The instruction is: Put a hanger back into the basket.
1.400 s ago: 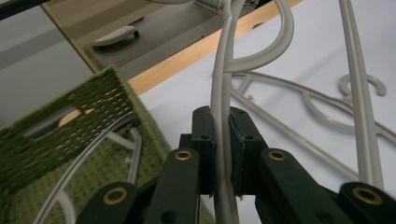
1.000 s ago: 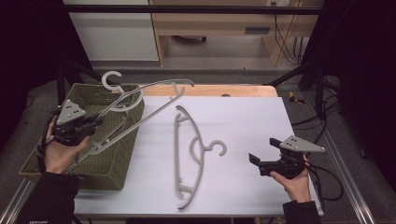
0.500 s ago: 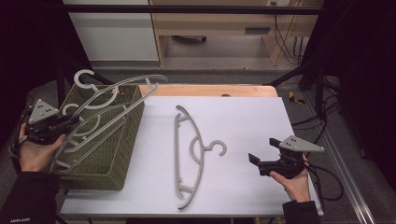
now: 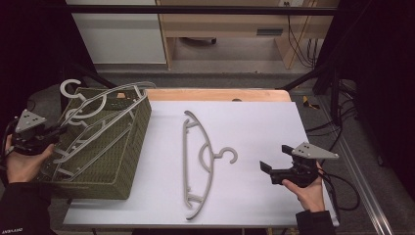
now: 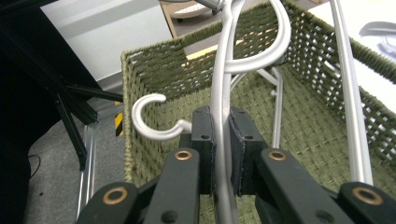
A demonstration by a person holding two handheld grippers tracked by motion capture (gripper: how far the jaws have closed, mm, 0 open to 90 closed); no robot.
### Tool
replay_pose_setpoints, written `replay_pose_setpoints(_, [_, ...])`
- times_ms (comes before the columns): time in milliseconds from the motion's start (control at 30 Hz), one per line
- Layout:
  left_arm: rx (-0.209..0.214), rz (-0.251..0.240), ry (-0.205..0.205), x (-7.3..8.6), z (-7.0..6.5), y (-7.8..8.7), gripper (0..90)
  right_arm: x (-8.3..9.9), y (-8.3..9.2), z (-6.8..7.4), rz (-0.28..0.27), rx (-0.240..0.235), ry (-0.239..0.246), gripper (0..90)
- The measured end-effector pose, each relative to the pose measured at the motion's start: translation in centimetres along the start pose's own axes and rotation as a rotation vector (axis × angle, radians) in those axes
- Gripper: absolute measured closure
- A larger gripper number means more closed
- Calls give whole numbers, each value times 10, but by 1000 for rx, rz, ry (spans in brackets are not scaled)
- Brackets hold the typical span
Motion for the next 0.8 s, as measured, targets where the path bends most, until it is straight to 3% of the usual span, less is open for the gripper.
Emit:
replay_pose_setpoints(267, [-26, 33, 7, 16, 14, -5, 817, 0, 0, 0, -5, -1, -3, 26])
replay_pose_setpoints(467, [-30, 46, 36, 25, 25, -4, 817, 0, 0, 1, -6, -3, -6, 26])
replay_pose_setpoints(700, [-50, 65, 26, 31, 29, -3, 817, 0, 0, 0, 1, -2, -1, 26])
replay_pose_setpoints(800, [-51, 68, -6, 29, 24, -3, 816, 0, -1, 1, 1, 0, -2, 26])
Point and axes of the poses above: each handheld gripper's, and its own axes: y roughly backward along the jaws, x roughly out of its underside, z roughly to its left, the point moved 5 cm from there along -y, roughly forward along the jaws, and after that the axes turned 14 degrees about -x, right-handed, at the moved point
